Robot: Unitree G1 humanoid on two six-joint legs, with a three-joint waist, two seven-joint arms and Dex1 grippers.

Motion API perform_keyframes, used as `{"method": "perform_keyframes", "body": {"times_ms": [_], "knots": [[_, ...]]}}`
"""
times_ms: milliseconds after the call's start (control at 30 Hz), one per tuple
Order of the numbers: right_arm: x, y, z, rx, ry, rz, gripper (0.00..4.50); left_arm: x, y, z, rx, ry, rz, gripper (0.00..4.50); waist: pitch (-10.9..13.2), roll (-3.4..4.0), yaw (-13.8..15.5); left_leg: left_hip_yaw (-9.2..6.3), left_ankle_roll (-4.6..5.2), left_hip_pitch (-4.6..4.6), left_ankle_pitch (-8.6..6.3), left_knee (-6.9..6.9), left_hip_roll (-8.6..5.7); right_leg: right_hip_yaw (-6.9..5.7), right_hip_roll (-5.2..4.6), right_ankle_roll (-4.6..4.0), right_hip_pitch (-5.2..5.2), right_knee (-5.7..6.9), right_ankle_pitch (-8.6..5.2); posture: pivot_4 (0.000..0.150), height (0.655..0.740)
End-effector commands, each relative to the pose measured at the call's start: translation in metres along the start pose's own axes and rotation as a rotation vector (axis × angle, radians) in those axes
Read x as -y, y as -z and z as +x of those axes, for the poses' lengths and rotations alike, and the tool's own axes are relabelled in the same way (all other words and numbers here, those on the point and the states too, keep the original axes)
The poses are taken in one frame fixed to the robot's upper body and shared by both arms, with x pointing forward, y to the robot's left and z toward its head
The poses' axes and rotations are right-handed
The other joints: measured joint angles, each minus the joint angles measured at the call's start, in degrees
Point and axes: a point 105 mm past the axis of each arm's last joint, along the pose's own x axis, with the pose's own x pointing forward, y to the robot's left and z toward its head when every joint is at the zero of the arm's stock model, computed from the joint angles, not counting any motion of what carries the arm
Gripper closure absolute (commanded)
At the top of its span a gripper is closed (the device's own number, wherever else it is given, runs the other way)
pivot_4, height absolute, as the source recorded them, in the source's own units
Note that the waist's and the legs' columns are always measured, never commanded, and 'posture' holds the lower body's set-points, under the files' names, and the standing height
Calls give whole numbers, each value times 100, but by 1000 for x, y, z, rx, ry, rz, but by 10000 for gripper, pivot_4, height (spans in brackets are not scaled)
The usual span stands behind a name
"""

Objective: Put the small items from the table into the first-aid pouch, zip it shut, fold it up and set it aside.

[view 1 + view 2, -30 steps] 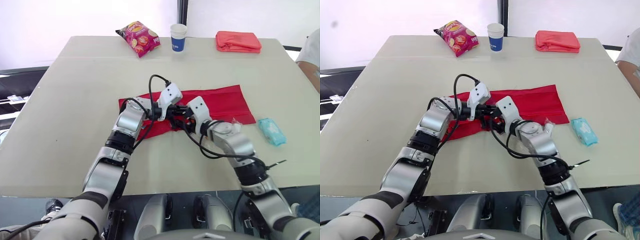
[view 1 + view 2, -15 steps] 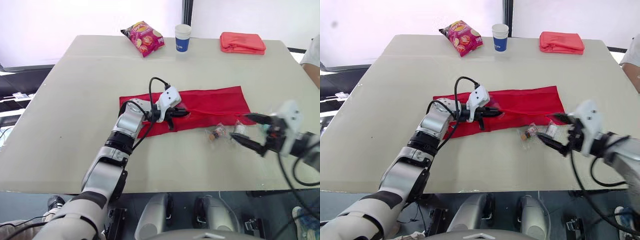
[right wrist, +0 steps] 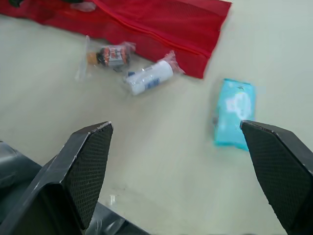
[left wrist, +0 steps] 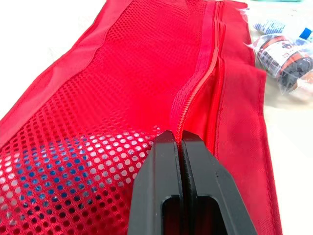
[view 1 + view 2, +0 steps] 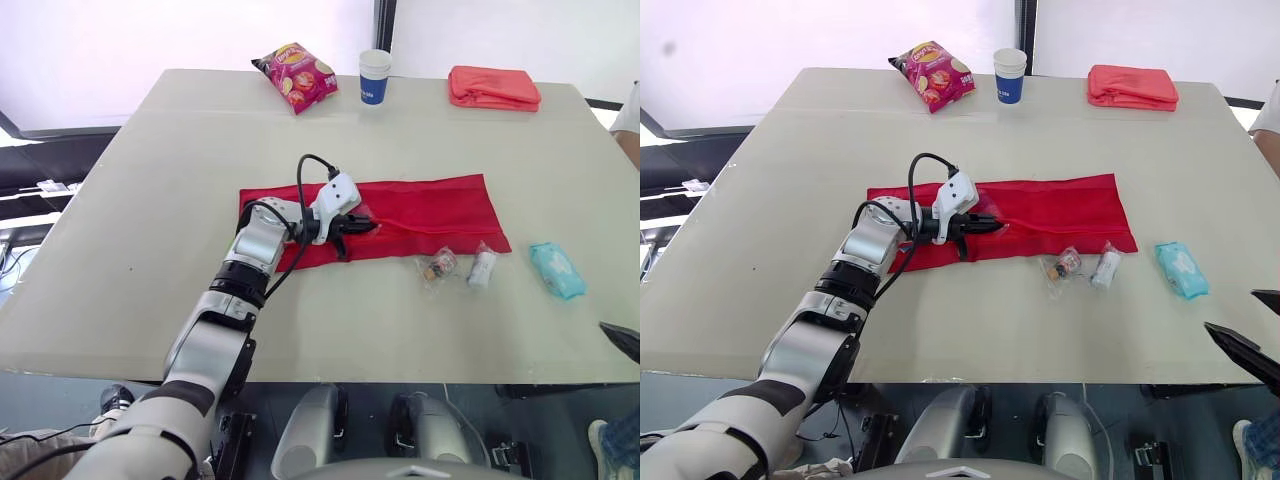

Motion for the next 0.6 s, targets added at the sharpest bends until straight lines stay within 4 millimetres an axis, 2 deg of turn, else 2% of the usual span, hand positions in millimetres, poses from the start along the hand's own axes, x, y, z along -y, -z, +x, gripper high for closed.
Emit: {"method": "perform_keyframes", "body": {"times_ms": [33,133,233,300,367,433,600], "knots": [[3,-5,-10,26,31,-27,439,-4,-14,0,31,-5,38,45000,0,0,0,0,0,0,0,0,0,0,0,0,0,0,0,1500,7400],[0,-6,-7,41,26,-14,439,-4,-15,1,35,-4,39,45000,0,0,-1,0,0,0,0,0,0,0,-2,0,0,-1,0,1500,7400],[-8,-6,8,81,35,37,439,-3,-18,3,42,-2,40,45000,0,0,1,0,0,0,-1,0,0,0,-4,0,0,-1,0,1500,7400],[-10,-3,26,108,87,104,439,-2,-19,3,47,-2,41,45000,0,0,-2,-1,-3,0,-1,0,1,0,-5,-3,-1,-2,2,1500,7400],[-26,8,48,63,82,164,439,-1,-20,4,53,-2,41,45000,-1,4,-2,-1,-10,-2,-5,-1,-1,-1,-11,-15,-3,-1,9,1500,7400],[-33,14,69,70,113,246,439,0,-21,6,57,0,43,45000,-1,1,-6,-1,-10,-2,-4,-2,-1,-1,-11,-17,-4,-1,9,1500,7400],[-46,10,119,105,179,378,439,1,-22,6,60,-1,48,45000,-1,15,-20,3,-4,-4,1,-2,-5,-2,-15,-18,-8,1,11,1500,7400]]}}
